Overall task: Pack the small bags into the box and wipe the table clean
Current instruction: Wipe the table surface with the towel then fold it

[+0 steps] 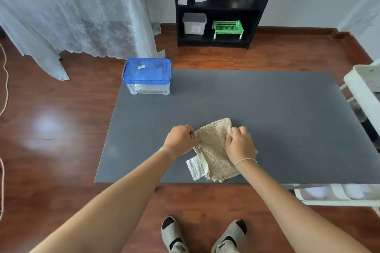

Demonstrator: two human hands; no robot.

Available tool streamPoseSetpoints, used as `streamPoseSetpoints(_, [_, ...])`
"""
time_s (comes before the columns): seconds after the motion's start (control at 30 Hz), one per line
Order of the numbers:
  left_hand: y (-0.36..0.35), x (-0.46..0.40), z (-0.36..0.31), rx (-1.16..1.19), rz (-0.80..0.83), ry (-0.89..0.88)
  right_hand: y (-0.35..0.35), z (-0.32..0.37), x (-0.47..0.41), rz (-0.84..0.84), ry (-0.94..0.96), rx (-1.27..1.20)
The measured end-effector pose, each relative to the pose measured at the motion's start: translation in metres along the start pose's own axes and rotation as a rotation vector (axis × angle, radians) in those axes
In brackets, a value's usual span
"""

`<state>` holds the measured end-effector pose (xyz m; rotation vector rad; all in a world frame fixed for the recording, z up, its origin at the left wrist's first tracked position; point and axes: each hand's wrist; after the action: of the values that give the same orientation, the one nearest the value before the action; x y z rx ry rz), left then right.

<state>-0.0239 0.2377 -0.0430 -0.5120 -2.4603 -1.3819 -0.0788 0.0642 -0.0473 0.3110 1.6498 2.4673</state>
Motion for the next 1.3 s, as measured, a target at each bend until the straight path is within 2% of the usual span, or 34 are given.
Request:
streamPoseSetpoints(0.17, [0.025, -0.003, 0.029, -0.005, 0.026, 0.099, -0.012, 0.032, 0.014, 0.059, 0.047, -0.065])
streamPoseSetpoints(0.43, [0.099, 0.008, 0.107, 0.015, -0.111, 0.168, -0.022, 0.121, 0.004, 0.256, 0.023, -0.459])
streamPoseSetpoints(0.53, [0.137, 0.012, 0.115, 0.162, -0.205, 0.132, -0.007, 0.15, -0.014, 0.217, 0.063, -0.619])
streamPoseSetpoints(0.7, [0.191, 0.033, 0.108, 0.384, -0.387, -0.063, 0.016, 0.177, -0.037, 0.058, 0.256, -0.755])
streamPoseSetpoints(0.8, [0.185, 0.052, 0.116, 0.33, -0.407, -0.119, 0.01, 0.171, -0.029, -0.083, 0.481, -0.668])
streamPoseSetpoints(0.87, [0.165, 0.067, 0.128, 0.239, -0.308, -0.131, -0.003, 0.154, -0.014, -0.069, 0.607, -0.51])
streamPoseSetpoints(0.97, [0.129, 0.089, 0.15, 0.102, -0.03, -0.159, -0.023, 0.12, 0.011, 0.063, 0.636, -0.384])
streamPoseSetpoints(1.03, [0.114, 0.094, 0.159, 0.068, 0.019, -0.141, -0.031, 0.108, 0.021, 0.076, 0.596, -0.384])
streamPoseSetpoints(1.2, [0.094, 0.081, 0.147, -0.044, -0.255, -0.185, -0.037, 0.137, 0.022, -0.078, 0.633, -0.363])
streamPoseSetpoints(1.3, [0.09, 0.078, 0.15, -0.009, -0.356, -0.121, -0.058, 0.172, 0.028, -0.008, 0.746, -0.207])
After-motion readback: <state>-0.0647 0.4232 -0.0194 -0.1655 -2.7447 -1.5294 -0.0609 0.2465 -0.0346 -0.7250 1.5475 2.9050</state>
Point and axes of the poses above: each hand's wrist, its own x-axis away from the middle knuckle, its own y-axis out of the back of the hand, z = x × y, and after that the axes turned 8 degrees about y, right-handed
